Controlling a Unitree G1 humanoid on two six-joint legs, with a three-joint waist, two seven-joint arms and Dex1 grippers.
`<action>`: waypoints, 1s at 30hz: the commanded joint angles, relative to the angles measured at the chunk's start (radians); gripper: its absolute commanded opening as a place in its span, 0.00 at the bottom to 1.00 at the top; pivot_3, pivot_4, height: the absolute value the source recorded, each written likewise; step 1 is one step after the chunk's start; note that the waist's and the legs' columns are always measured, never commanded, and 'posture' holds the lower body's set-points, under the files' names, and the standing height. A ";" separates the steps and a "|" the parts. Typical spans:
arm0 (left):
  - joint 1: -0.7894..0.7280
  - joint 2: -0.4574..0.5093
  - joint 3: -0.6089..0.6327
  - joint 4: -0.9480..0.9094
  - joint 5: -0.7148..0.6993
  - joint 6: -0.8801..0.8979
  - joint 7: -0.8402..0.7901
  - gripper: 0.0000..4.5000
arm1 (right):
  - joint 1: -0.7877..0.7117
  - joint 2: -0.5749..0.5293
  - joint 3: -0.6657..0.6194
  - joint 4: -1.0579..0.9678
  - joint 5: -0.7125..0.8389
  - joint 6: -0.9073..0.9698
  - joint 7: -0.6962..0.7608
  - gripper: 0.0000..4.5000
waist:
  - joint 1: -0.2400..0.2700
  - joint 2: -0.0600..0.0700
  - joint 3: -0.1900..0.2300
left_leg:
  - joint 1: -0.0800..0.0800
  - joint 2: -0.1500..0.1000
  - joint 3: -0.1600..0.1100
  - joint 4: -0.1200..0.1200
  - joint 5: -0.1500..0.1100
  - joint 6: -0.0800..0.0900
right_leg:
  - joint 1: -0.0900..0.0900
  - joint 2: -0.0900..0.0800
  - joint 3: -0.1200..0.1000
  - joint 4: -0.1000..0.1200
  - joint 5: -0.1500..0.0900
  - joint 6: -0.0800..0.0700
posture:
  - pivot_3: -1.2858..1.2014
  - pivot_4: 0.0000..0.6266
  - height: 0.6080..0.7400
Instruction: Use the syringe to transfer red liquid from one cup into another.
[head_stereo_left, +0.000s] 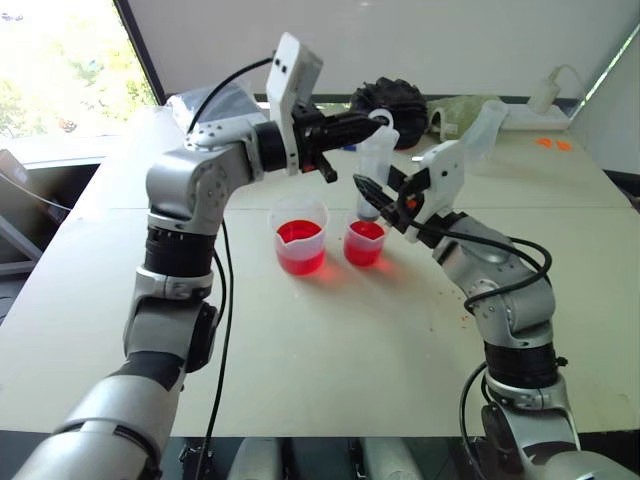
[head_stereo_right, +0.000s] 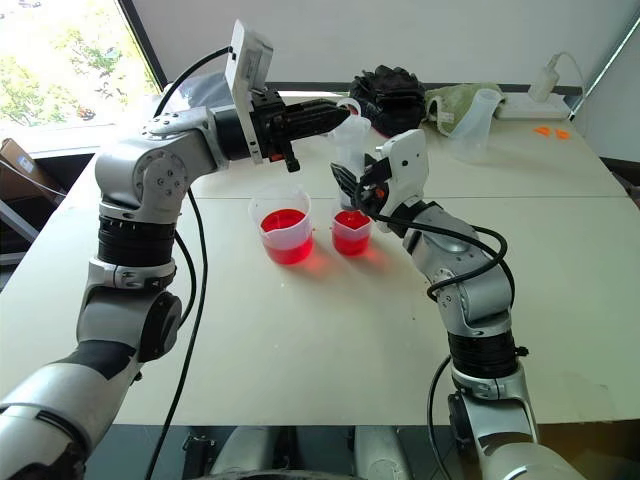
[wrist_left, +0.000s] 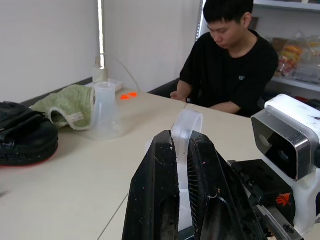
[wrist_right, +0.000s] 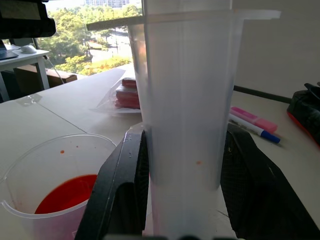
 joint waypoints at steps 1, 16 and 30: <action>0.011 -0.019 -0.051 -0.002 -0.054 0.061 -0.058 0.01 | -0.060 -0.022 -0.117 -0.053 -0.001 -0.041 -0.053 0.31 | 0.000 0.000 0.000 | 0.000 0.000 0.000 0.000 0.000 0.000 | 0.000 0.000 0.000 0.000 0.000 0.000 | 0.52 0.24 0.78; -0.038 -0.037 -0.003 0.063 -0.066 0.038 -0.037 0.43 | -0.061 -0.019 -0.097 -0.105 0.019 0.003 -0.063 0.31 | 0.005 0.000 0.000 | 0.000 0.000 0.000 0.001 0.000 0.000 | 0.000 0.000 0.000 0.000 0.000 0.000 | 0.52 0.24 0.78; -0.057 -0.032 0.020 0.092 -0.081 0.016 -0.017 0.78 | -0.068 0.004 -0.092 -0.130 0.041 0.041 -0.078 0.31 | 0.001 0.000 0.000 | 0.000 0.000 0.000 0.000 0.000 0.000 | 0.000 0.000 0.000 0.000 0.000 0.000 | 0.52 0.24 0.78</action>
